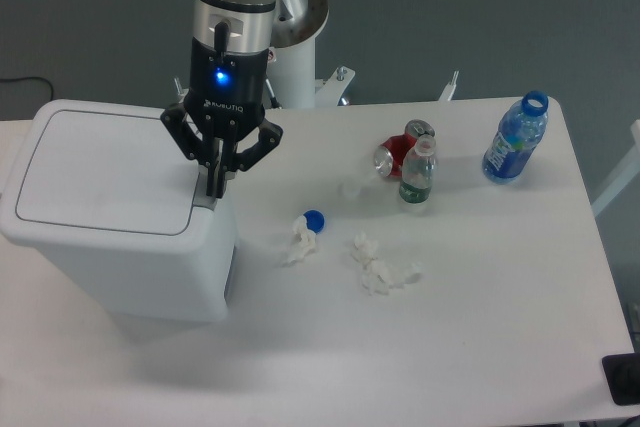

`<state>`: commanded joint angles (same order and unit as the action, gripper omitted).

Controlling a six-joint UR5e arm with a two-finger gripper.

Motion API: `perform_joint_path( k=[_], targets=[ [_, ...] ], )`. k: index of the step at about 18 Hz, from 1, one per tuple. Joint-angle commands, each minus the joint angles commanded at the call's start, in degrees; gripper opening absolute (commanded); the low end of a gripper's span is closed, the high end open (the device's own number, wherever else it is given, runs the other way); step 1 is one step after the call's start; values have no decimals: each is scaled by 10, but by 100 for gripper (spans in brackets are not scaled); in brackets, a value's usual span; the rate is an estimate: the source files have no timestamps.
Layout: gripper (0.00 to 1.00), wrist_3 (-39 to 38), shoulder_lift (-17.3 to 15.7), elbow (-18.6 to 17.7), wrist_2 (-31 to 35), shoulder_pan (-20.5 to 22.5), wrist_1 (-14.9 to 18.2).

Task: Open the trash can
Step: 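Hold the gripper fingers against the lid edge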

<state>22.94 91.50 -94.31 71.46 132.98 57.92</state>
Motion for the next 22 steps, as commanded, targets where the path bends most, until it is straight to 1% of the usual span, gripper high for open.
perform_joint_path(
  k=[8,22],
  targets=[
    [18,4,-3,-10,1,1,0],
    [18,5,-8,-10,-3,0,0]
  ],
)
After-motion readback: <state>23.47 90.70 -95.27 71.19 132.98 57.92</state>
